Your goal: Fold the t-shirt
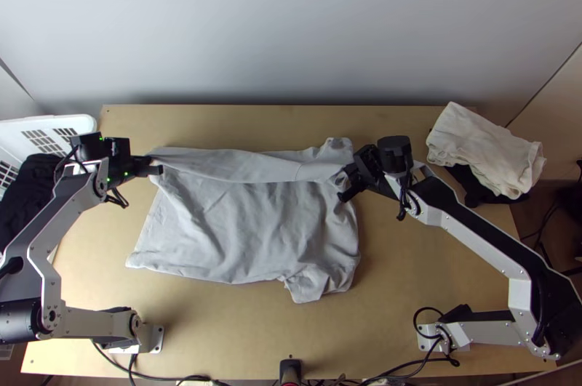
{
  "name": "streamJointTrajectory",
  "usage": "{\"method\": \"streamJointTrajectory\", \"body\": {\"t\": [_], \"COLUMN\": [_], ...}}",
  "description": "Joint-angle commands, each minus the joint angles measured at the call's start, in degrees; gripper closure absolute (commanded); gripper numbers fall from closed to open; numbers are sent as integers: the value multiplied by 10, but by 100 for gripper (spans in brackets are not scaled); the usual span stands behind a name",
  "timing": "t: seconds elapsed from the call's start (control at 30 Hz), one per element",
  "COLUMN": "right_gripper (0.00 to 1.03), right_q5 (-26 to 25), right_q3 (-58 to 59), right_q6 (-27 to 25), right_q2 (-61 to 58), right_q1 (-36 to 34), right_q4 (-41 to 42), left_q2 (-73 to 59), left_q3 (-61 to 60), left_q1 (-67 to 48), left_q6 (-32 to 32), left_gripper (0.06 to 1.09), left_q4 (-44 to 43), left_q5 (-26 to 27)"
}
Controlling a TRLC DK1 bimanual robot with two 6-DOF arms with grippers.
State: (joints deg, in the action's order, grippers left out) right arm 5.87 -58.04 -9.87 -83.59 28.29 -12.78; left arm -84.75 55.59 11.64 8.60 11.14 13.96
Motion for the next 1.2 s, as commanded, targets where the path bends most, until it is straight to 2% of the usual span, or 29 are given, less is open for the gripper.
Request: {"method": "streamJointTrajectory", "body": {"t": [0.0,0.8,1.17], "right_gripper": [100,100,100], "right_q5": [0,0,0], "right_q3": [27,82,77], "right_q6": [-3,-9,-2], "right_q2": [9,1,41], "right_q1": [3,-3,-4], "right_q4": [-5,6,0], "left_q2": [8,-16,27], "left_q3": [-31,-87,-83], "left_q1": [1,15,19], "left_q6": [4,34,29], "left_gripper": [105,105,105], "left_q4": [-2,-31,-16], "left_q5": [0,-1,0]}}
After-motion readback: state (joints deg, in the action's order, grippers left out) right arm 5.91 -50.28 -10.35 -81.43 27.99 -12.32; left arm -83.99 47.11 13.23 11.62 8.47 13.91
